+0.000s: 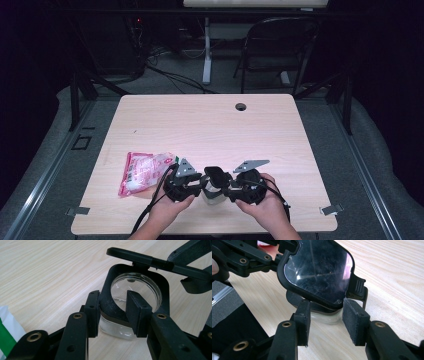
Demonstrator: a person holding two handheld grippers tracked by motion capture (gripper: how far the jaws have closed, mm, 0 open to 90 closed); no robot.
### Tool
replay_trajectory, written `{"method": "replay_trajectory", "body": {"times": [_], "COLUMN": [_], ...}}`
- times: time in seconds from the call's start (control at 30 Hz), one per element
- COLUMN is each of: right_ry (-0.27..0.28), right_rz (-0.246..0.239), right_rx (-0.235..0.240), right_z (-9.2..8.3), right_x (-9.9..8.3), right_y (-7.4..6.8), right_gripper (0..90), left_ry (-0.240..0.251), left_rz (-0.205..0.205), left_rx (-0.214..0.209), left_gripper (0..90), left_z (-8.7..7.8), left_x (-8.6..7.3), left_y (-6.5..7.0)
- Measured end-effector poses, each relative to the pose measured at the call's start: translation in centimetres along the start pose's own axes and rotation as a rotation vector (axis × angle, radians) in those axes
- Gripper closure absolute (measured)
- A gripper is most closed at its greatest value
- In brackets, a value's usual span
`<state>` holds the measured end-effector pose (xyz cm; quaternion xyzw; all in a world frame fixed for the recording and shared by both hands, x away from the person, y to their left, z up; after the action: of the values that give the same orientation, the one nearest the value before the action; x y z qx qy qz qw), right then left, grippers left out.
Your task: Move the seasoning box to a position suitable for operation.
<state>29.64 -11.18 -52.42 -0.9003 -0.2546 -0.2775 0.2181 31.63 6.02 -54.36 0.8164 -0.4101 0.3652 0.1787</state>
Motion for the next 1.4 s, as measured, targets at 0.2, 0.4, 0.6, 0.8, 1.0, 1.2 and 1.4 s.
{"method": "replay_trajectory", "body": {"times": [0.2,0.4,0.6,0.8,1.0,1.2,1.4], "right_ry": [0.018,0.038,0.059,0.068,0.075,0.076,0.078], "right_rz": [0.013,0.035,0.056,0.081,0.085,0.098,0.111], "right_rx": [0.008,0.006,0.013,0.034,0.041,0.045,0.049], "right_z": [-0.4,-1.0,-1.7,-2.1,-2.4,-2.6,-2.6], "right_x": [0.0,0.1,0.2,0.2,0.1,0.1,0.0], "right_y": [0.2,0.7,1.4,1.7,2.1,2.6,2.8], "right_gripper": [58.5,59.5,63.1,76.6,83.5,84.5,84.6], "left_ry": [0.000,0.007,0.007,0.007,0.007,0.008,0.007], "left_rz": [0.004,0.002,0.002,0.003,0.004,0.006,0.006], "left_rx": [0.000,-0.002,-0.004,-0.004,-0.004,-0.005,-0.007], "left_gripper": [64.5,64.5,64.5,64.5,64.5,64.6,64.6], "left_z": [0.0,0.0,0.0,0.0,0.0,0.0,0.0], "left_x": [0.0,0.0,0.0,0.0,0.0,0.0,-0.1], "left_y": [0.0,0.0,0.0,0.0,0.0,0.0,0.0]}}
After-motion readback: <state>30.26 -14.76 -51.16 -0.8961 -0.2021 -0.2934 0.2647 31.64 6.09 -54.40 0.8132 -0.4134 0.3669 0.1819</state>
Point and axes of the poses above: each handheld gripper's, and its own axes: z roughly forward along the jaws, x roughly out of its top, y roughly to its right, the point moved 5 cm from there along z, roughly forward along the jaws, and after that the axes turned 7 degrees about z, right-handed, at the moved point
